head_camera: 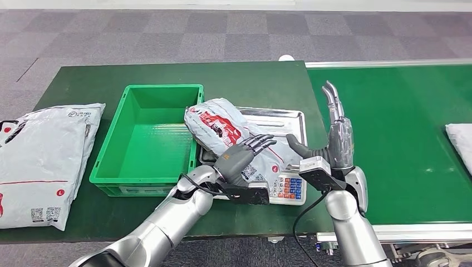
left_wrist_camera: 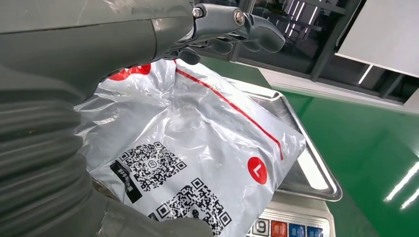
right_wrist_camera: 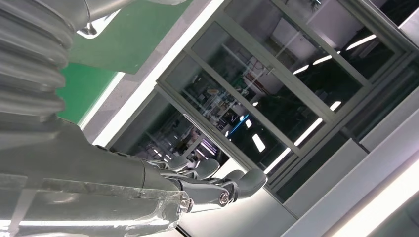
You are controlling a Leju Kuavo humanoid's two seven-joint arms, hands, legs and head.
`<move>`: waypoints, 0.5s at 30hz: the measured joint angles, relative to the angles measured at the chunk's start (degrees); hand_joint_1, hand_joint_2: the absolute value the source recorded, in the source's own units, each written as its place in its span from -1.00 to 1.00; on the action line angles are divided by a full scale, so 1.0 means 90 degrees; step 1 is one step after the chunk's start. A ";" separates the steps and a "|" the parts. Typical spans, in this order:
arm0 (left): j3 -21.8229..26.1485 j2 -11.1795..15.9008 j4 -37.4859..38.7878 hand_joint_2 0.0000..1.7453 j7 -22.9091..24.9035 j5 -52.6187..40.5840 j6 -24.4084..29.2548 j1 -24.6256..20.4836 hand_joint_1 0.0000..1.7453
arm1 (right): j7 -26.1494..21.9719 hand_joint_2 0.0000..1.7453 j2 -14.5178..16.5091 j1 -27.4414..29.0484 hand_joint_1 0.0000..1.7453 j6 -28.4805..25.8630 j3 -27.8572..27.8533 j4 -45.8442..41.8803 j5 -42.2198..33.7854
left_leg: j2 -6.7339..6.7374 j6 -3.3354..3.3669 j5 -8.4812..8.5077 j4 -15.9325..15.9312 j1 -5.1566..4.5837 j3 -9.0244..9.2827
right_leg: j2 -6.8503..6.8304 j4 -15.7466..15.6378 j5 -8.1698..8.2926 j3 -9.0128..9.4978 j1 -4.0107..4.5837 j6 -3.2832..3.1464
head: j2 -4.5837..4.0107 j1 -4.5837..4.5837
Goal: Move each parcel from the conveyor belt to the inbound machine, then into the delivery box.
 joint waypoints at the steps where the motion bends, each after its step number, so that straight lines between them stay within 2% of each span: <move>1: -0.0008 -0.0002 0.0017 1.00 0.0000 0.0000 0.0000 -0.0009 -1.00 | 0.0000 1.00 0.0000 0.0002 -1.00 0.0000 -0.0002 -0.0002 0.0000 | 0.0000 0.0000 0.0000 0.0000 0.0000 0.0000 | 0.0000 0.0000 0.0000 0.0000 0.0000 0.0000 | 0.0000 0.0000; 5: -0.0027 -0.0010 0.0077 1.00 0.0004 -0.0007 -0.0021 -0.0037 -1.00 | 0.0000 1.00 0.0000 0.0006 -1.00 0.0001 -0.0018 -0.0004 0.0000 | 0.0000 0.0000 0.0000 0.0000 -0.0001 -0.0001 | 0.0000 0.0000 0.0000 0.0000 -0.0001 0.0000 | 0.0000 0.0001; 7: -0.0076 -0.0016 0.0123 1.00 0.0095 -0.0120 -0.0229 -0.0067 -1.00 | 0.0015 1.00 0.0000 0.0004 -1.00 0.0010 -0.0026 -0.0004 0.0006 | 0.0000 0.0000 0.0000 0.0000 -0.0001 -0.0001 | -0.0001 0.0000 0.0000 0.0001 -0.0001 0.0000 | 0.0000 0.0000; 11: -0.0429 -0.0098 0.0505 1.00 0.0753 -0.0722 -0.1227 -0.0215 -1.00 | 0.0169 1.00 0.0012 -0.0031 -1.00 0.0109 -0.0027 -0.0001 0.0110 | -0.0002 0.0001 0.0000 0.0000 -0.0001 0.0000 | -0.0005 0.0000 0.0000 0.0004 -0.0001 0.0000 | 0.0000 0.0001; 14: -0.0731 -0.0165 0.0852 1.00 0.1353 -0.1004 -0.1714 -0.0384 -1.00 | 0.0334 1.00 0.0033 -0.0078 -1.00 0.0175 -0.0027 0.0019 0.0262 | -0.0006 0.0001 -0.0001 -0.0001 0.0000 0.0007 | -0.0011 0.0000 -0.0001 0.0017 0.0000 0.0001 | 0.0000 -0.0001; 15: -0.0812 -0.0177 0.0945 1.00 0.1536 -0.1040 -0.1828 -0.0445 -0.50 | 0.0383 1.00 0.0046 -0.0091 -1.00 0.0200 -0.0027 0.0034 0.0322 | -0.0009 0.0001 -0.0001 -0.0002 0.0000 0.0012 | -0.0013 -0.0001 -0.0003 0.0024 0.0000 0.0002 | 0.0000 -0.0001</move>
